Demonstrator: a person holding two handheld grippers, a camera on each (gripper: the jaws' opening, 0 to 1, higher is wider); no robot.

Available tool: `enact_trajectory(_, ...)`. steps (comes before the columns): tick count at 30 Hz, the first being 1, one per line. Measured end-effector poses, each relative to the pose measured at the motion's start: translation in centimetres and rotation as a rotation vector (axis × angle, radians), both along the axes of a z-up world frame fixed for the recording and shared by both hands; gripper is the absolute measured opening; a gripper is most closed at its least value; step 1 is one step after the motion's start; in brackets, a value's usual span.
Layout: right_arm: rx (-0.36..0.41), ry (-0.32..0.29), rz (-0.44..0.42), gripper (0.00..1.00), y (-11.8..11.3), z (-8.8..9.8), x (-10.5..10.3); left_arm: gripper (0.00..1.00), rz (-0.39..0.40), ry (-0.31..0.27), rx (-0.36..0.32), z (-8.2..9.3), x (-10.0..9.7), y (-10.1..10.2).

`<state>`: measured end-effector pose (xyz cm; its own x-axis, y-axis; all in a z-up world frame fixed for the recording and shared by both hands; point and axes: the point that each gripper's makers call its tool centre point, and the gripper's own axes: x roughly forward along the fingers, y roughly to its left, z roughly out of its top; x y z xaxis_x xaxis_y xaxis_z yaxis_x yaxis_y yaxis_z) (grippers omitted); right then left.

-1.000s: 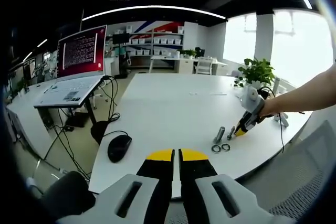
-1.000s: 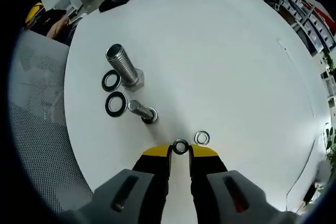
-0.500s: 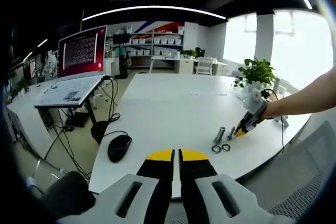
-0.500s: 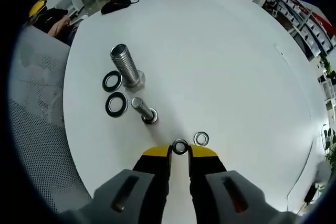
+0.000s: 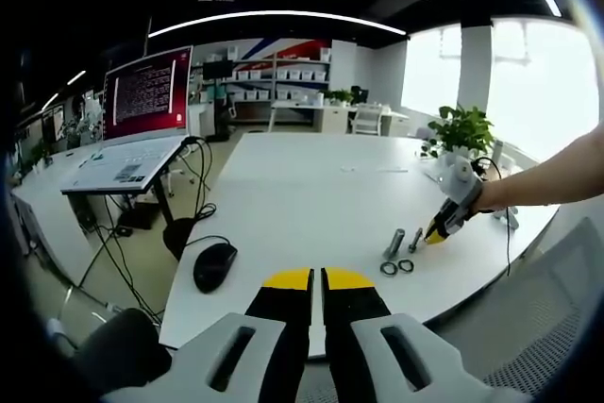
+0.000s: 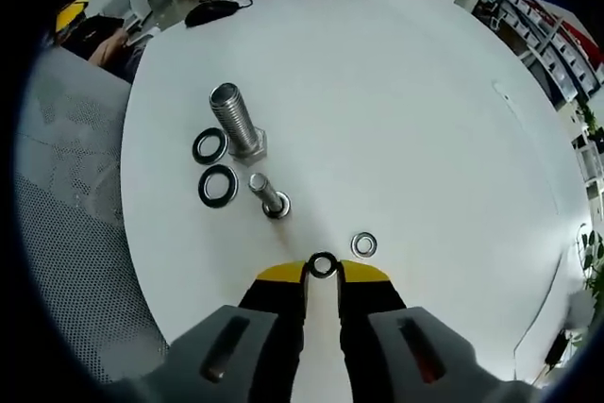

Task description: Place the washer onto the threaded stud by aligning its center hole with the stud, sliding it down to the base, and recovering from edge contact or off-axis alignment until the washer reaches the visible bottom stop.

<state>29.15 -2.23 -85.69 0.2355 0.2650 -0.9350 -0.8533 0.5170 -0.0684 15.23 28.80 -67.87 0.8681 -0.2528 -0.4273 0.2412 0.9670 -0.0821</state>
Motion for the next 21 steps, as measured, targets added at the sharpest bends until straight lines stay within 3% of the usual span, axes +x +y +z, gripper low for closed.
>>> enact_trajectory(8,0.015,-0.026,-0.002,0.14,0.3,1.8,-0.1,0.01,0.005,-0.004,-0.003,0.1,0.0,0.0)
enact_trajectory(21,0.095,-0.063,0.032,0.14,3.6,6.0,-0.5,0.01,0.000,0.005,0.000,-0.1,-0.2,0.0)
